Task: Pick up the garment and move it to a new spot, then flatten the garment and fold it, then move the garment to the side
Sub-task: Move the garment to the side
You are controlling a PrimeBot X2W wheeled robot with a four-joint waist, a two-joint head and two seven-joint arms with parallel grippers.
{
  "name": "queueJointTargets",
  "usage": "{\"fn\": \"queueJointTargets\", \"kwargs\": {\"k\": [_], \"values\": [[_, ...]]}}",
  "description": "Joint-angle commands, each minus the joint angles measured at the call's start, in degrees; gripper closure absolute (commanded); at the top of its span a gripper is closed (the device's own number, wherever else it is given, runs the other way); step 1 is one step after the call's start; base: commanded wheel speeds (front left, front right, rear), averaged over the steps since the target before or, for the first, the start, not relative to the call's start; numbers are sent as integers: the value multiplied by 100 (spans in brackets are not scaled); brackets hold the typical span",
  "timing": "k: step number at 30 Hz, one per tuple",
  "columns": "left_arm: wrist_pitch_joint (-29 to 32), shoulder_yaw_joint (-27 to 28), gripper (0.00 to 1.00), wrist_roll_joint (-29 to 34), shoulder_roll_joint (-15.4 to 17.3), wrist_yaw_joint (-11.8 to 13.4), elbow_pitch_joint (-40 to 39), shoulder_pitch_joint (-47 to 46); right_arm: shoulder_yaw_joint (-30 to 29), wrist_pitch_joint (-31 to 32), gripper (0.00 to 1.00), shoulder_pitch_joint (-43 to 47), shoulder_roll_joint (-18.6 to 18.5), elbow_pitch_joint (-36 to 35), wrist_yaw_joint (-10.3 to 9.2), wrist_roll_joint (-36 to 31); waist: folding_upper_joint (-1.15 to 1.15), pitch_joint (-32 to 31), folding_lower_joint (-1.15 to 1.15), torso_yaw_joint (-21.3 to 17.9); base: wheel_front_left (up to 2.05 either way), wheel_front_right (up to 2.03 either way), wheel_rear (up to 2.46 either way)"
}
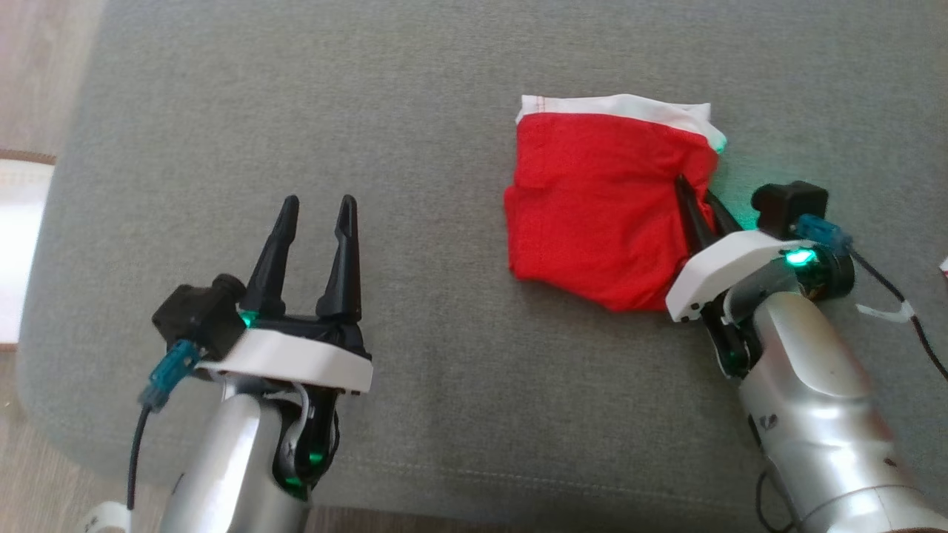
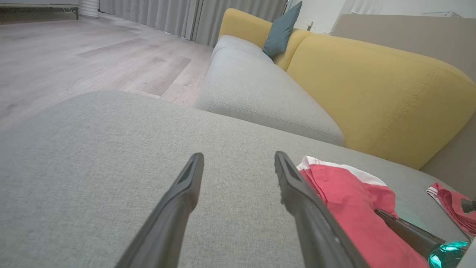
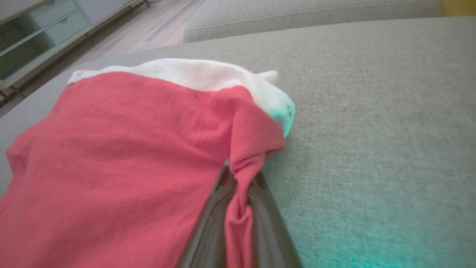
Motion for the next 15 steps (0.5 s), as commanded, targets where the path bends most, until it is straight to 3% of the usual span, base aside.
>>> {"fn": "queueJointTargets", "kwargs": {"k": [1, 8, 15], "values": [[-34, 193, 0, 72, 44, -14, -190, -202, 141, -61, 100, -30, 64, 16, 37, -111, 0, 2, 0, -65, 0, 0, 0], [-34, 263, 0, 133, 44, -50, -197, -202, -125, -521, 100, -230, 11, 113, 37, -1050, 0, -107, 0, -380, 0, 0, 0], [-34, 280, 0, 156, 44, -82, -219, -193, 78, -735, 100, -246, -450, -341, 37, -1961, 0, -184, 0, -711, 0, 0, 0]]}}
